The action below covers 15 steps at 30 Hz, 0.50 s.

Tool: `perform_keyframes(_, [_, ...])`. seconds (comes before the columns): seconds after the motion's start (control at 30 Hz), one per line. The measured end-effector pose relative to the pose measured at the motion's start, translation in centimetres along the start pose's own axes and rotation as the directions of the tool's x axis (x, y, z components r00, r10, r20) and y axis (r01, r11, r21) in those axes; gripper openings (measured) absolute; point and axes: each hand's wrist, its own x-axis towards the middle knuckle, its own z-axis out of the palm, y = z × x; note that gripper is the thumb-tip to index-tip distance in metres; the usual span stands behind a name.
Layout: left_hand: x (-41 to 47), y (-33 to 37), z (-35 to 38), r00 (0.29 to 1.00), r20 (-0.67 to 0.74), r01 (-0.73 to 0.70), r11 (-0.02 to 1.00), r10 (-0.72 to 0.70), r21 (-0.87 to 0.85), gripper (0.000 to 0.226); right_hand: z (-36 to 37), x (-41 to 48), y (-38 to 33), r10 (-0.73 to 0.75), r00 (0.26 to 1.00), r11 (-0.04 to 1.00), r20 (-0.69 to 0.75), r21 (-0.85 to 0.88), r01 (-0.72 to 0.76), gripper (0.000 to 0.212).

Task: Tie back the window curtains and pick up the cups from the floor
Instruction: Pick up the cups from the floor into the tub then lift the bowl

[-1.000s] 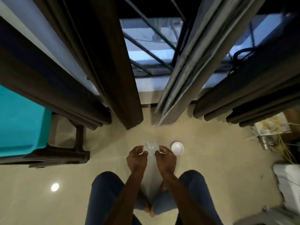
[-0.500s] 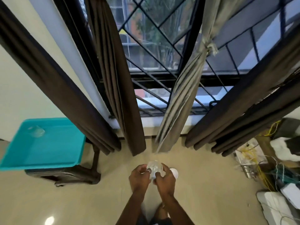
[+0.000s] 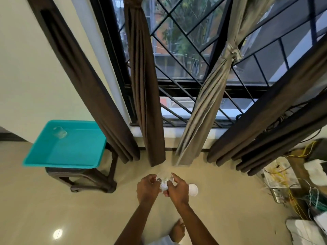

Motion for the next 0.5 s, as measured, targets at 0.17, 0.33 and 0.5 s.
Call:
perform_keyframes(0.17, [0.3, -0.2, -4.3, 0.997, -0.064, -0.056, 0.988, 0.047, -0.143, 0.012, 3.6, -1.2, -2.0, -0.064, 0.997, 0.998, 0.036, -0.02, 0.065, 0.04])
perform_keyframes(0.33, [2.4, -3.3, -10.0, 0.993, -0.093, -0.085, 0.973, 0.066, -0.214, 0.011, 9.8, -2.9, -3.4, -0.094, 0.992, 0.994, 0.085, -0.045, 0.098, 0.038])
perform_keyframes(0.5, [5.4, -7.3, -17.7, 0.974, -0.147, -0.188, 0.976, 0.17, -0.114, 0.014, 18.5, -5.3, -4.9, -0.127, 0.982, 0.984, 0.141, -0.108, 0.142, 0.038])
